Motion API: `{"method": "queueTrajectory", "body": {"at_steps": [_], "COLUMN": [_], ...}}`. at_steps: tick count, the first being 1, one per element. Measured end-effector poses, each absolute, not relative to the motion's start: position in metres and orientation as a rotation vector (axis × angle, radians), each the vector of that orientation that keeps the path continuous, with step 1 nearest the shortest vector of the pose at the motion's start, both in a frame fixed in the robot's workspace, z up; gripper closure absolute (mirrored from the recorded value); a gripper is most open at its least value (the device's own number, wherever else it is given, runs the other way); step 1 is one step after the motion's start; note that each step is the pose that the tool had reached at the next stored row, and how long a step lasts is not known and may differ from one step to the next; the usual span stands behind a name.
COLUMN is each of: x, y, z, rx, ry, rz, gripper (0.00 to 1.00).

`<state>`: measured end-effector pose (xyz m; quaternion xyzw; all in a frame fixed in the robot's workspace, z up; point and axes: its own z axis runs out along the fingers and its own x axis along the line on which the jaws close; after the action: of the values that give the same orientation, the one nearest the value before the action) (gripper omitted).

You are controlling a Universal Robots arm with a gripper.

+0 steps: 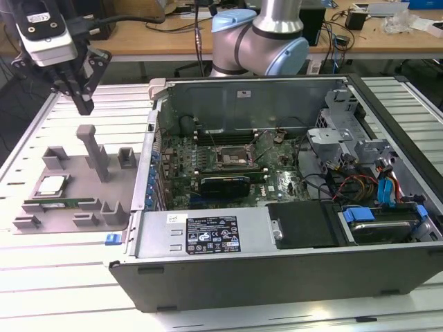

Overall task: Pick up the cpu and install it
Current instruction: 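Reach for the cpu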

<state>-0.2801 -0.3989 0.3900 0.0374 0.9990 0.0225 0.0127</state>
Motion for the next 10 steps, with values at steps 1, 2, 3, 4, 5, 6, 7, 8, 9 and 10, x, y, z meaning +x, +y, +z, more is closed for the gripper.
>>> {"method": "queueTrajectory", "body": {"at_steps": [1, 2, 3, 4, 5, 6, 7, 8, 9, 10], "x": [-0.282, -0.284, -0.285, -0.288, -0.290, -0.293, -0.297, -0.300, -0.302, -0.303], "y": [-0.399, -0.399, -0.399, -0.399, -0.399, -0.399, -0.399, -0.399, -0.399, -0.399], "z": [0.389, 0.389, 0.388, 0.387, 0.387, 0.386, 0.385, 0.384, 0.383, 0.383], "rx": [0.117, 0.117, 0.117, 0.117, 0.116, 0.117, 0.117, 0.117, 0.117, 0.117], "ry": [3.113, 3.113, 3.113, 3.113, 3.113, 3.113, 3.113, 3.113, 3.113, 3.113], "rz": [0.070, 0.070, 0.070, 0.070, 0.070, 0.070, 0.070, 0.070, 0.070, 0.070], "gripper": [0.89, 0.89, 0.89, 0.89, 0.89, 0.89, 0.89, 0.89, 0.89, 0.89]}}
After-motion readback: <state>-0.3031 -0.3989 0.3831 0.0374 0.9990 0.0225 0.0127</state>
